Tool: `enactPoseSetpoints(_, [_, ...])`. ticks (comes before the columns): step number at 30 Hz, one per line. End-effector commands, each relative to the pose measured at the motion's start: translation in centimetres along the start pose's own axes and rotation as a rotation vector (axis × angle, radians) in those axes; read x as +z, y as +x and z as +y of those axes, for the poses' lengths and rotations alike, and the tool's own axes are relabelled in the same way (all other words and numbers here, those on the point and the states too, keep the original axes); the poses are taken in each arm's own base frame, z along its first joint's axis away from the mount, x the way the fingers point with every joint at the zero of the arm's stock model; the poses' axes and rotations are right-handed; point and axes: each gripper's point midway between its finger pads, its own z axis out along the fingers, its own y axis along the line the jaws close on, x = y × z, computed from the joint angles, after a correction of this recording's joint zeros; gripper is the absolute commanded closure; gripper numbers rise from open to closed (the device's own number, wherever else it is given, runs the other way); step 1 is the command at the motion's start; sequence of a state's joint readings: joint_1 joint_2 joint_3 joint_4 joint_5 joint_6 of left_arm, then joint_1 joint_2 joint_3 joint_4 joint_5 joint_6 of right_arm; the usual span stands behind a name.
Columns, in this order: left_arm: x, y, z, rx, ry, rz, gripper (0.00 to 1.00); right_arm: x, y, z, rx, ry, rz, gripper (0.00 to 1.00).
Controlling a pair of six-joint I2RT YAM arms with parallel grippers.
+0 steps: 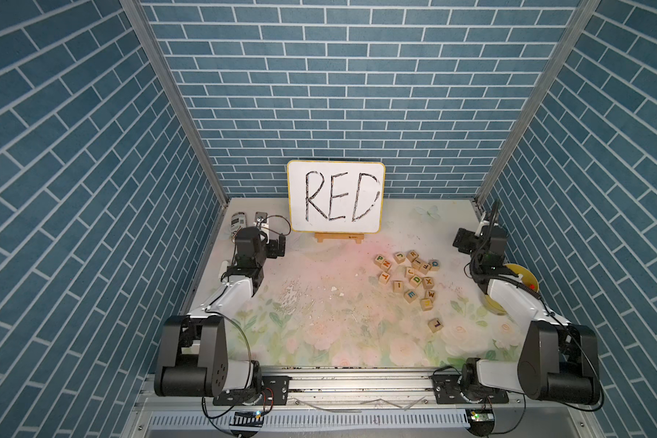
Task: Assemble the uppercase word "red" with letter blocks
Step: Pick up the letter block from the center of the board.
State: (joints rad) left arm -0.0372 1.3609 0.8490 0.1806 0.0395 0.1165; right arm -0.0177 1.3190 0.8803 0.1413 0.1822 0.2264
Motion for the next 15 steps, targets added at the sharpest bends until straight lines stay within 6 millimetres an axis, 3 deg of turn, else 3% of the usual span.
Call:
enactPoseSetpoints(1, [-2.5, 3.1, -1.1, 0.062, 0.087, 0.282, 0.01, -2.1, 6.5, 1.1, 0.055, -0.004, 0.359, 0.08])
enactPoseSetpoints(4, [-4.9, 2.0, -0.7, 0.118, 0.101, 0.383, 0.01, -4.2, 7.4, 3.4, 0.051, -0.049, 0.424, 0.02])
enactPoseSetpoints(10, [-9.2, 0.2, -0.9, 0.102, 0.141, 0.48, 0.01, -8.7, 8.5, 5.5, 0.226, -0.122, 0.567, 0.01])
enactPoseSetpoints(13, [-10.5, -0.5, -1.0, 0.074, 0.145, 0.456, 0.01, -10.8, 8.0, 7.3, 0.261, -0.287, 0.519, 0.03])
enactPoseSetpoints(15, [-11.6, -0.8, -1.6, 0.11, 0.196, 0.467, 0.01, -11.6, 7.7, 7.1, 0.266, -0.316, 0.45, 0.08])
